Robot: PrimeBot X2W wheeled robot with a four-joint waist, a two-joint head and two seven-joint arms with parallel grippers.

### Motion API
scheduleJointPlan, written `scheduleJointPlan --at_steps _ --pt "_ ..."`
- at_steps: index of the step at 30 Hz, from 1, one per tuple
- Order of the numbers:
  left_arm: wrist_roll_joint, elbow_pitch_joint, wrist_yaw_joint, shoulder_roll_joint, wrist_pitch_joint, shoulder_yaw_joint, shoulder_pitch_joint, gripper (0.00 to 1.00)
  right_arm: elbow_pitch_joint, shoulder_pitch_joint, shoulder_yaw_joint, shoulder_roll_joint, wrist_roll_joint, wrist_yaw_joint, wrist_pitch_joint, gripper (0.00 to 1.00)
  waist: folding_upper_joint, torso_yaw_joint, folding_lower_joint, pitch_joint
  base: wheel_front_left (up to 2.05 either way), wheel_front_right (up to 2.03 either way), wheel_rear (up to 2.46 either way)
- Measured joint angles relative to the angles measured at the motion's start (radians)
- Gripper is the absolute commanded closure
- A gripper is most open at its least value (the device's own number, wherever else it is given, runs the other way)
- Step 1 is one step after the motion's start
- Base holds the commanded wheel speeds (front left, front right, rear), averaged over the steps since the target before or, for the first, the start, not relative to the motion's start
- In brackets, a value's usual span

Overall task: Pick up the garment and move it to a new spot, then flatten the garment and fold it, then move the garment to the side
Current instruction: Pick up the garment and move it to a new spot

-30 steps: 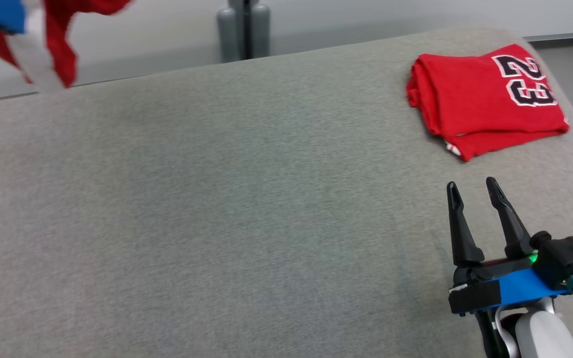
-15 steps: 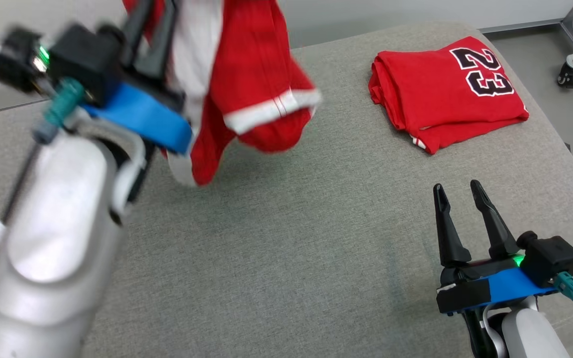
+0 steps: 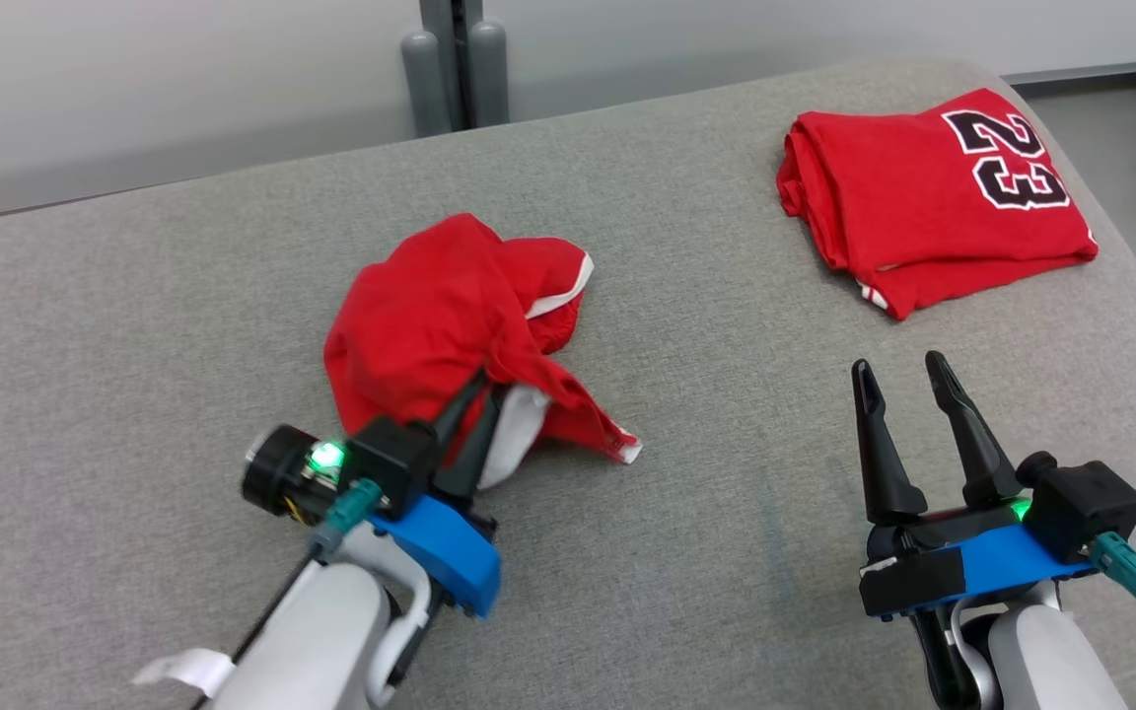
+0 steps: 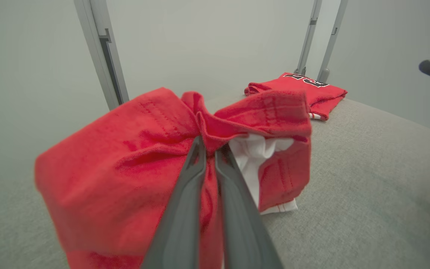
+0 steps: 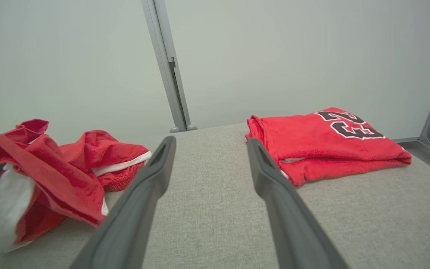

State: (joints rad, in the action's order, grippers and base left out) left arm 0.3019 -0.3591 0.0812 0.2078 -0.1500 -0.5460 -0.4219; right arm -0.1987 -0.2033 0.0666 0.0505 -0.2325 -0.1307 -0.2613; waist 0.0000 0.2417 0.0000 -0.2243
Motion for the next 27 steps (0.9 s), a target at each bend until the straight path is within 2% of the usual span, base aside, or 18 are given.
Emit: scheduleJointPlan --at_steps 2,3,4,9,14,23,27 --pt "-0.002 -0.016 0.007 -0.017 -0.006 -0.029 0.025 1.00 -0.001 0.001 -0.001 0.000 0.001 0.000 0.000 0.00 0.0000 -0.010 0.0000 0.005 0.00 0.00 0.00" --pt "-0.002 -0.023 0.007 -0.024 -0.012 -0.038 0.034 0.65 -0.002 0.003 -0.003 0.000 0.002 0.000 0.000 0.00 0.0000 -0.015 0.0000 0.008 0.00 0.00 0.00" --pt "-0.002 -0.027 0.007 -0.030 -0.021 -0.046 0.038 0.00 -0.003 0.005 -0.005 0.000 0.002 0.000 0.000 0.00 0.0000 -0.021 -0.0001 0.011 0.00 0.00 0.00" --pt "-0.004 -0.021 -0.011 -0.053 -0.066 -0.044 0.038 0.00 -0.010 0.012 -0.011 0.000 0.007 0.000 0.000 0.00 0.0000 -0.055 0.0000 0.033 0.00 0.00 0.00" --pt "-0.002 0.026 -0.043 -0.050 -0.098 -0.004 0.036 0.00 -0.023 0.029 -0.021 0.000 0.012 0.000 0.000 0.00 0.0000 -0.095 -0.0001 0.068 0.00 0.00 0.00" --pt "0.021 0.113 -0.152 0.015 -0.111 0.177 0.130 0.00 -0.039 0.053 -0.033 0.000 0.021 0.000 0.000 0.00 0.0000 -0.165 -0.0001 0.132 0.00 0.00 0.00" --pt "0.020 0.158 -0.178 0.038 -0.112 0.263 0.201 0.00 -0.045 0.068 -0.045 0.000 0.026 0.000 0.000 0.00 0.0000 -0.197 0.0000 0.152 0.00 0.00 0.00"
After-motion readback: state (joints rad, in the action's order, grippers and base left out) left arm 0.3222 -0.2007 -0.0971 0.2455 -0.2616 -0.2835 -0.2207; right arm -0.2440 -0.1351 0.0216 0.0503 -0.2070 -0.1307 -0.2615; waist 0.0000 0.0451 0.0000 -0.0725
